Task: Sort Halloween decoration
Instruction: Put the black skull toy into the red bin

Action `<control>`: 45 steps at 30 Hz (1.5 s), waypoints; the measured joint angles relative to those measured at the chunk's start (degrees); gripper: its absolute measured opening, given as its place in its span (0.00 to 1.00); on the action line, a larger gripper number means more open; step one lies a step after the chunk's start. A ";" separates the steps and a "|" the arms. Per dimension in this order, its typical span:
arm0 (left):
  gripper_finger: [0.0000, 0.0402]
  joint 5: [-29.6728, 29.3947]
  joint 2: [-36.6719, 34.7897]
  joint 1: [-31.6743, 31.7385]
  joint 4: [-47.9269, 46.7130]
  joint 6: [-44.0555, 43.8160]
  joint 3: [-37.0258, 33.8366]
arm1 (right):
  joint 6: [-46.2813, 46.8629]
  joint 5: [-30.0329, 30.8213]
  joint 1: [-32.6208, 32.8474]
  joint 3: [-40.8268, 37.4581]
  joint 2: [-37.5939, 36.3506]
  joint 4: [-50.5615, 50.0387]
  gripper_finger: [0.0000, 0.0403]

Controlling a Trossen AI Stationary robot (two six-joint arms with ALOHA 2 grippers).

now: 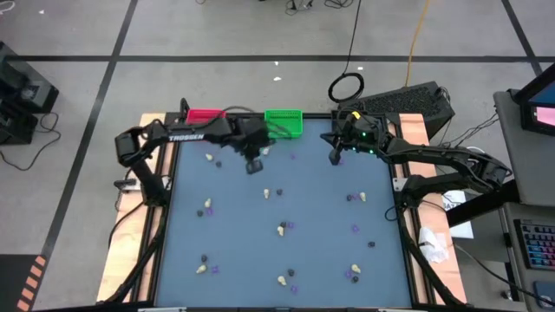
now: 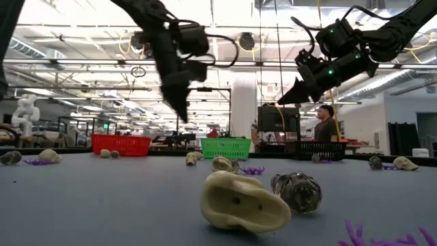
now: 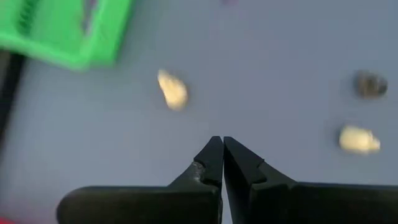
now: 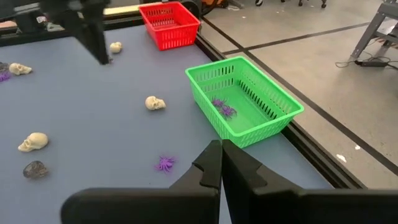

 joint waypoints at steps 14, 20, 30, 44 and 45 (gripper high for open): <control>0.02 -0.03 -9.70 -6.01 -14.84 -17.53 -15.95 | 0.03 0.00 0.00 0.02 0.02 -0.29 0.00; 0.05 7.77 -9.69 -11.03 -16.40 -19.29 -17.94 | 0.03 0.00 0.00 0.00 0.01 -0.27 0.00; 0.25 8.47 -9.69 -18.53 -17.46 -33.50 -20.84 | 0.23 0.00 0.00 0.01 0.00 0.14 0.00; 0.36 10.13 -9.68 -24.23 -24.34 -47.60 -20.89 | 0.25 0.00 0.00 0.02 0.00 1.09 0.00; 0.36 10.21 -9.67 -24.70 -25.69 -49.21 -20.89 | 0.21 0.00 0.00 0.02 0.00 1.09 0.00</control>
